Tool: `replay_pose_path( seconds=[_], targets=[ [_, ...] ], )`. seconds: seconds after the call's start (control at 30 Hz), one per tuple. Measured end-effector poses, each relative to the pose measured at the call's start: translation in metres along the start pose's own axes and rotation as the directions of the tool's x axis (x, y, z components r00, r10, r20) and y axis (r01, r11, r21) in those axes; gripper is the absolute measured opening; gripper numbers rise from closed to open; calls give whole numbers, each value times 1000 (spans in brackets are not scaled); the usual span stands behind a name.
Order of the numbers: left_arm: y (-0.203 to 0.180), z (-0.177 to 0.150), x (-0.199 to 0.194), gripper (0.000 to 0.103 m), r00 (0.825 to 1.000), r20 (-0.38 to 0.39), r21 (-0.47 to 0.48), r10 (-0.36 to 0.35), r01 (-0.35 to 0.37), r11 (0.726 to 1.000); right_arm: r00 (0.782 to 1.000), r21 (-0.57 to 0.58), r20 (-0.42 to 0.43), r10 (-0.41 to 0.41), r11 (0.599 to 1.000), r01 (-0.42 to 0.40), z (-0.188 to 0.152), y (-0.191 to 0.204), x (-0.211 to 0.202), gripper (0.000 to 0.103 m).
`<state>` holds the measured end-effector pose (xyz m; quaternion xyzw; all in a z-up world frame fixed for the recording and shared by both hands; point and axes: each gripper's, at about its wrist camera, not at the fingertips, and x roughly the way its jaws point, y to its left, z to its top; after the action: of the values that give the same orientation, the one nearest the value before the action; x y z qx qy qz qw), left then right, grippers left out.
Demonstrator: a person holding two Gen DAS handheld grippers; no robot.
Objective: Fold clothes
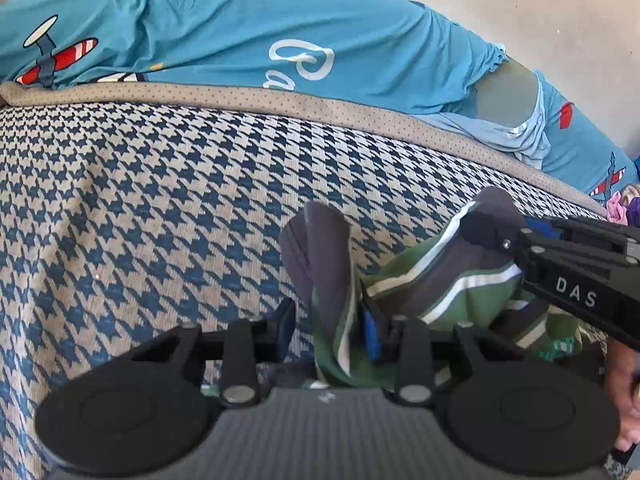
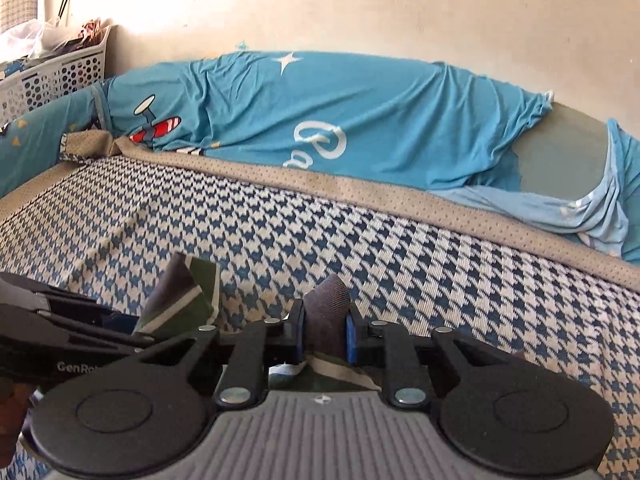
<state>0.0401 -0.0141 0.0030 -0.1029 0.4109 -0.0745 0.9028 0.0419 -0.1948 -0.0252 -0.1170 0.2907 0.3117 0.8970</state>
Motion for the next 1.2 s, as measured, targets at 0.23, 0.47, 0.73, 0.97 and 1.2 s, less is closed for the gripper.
replay_pose_path(
  seconds=[0.23, 0.47, 0.73, 0.97, 1.2],
  targets=[
    [15, 12, -4, 32, 998, 54, -57, 28, -25, 998, 995, 19, 96, -7, 1000, 5, 26, 13, -7, 19],
    [34, 26, -10, 32, 992, 99, -106, 83, -72, 992, 988, 29, 157, -4, 1000, -1, 46, 26, -3, 19],
    [57, 48, -29, 32, 955, 212, -198, 209, -167, 966, 955, 81, 295, 11, 996, -37, 77, 34, -5, 19],
    [61, 51, -25, 48, 950, 192, -218, 246, -203, 955, 970, 107, 242, 8, 994, -35, 78, 33, 43, 21],
    [48, 44, -20, 77, 961, 187, -177, 202, -169, 970, 997, 205, 72, 39, 977, -53, 64, 6, 64, 35]
  ],
)
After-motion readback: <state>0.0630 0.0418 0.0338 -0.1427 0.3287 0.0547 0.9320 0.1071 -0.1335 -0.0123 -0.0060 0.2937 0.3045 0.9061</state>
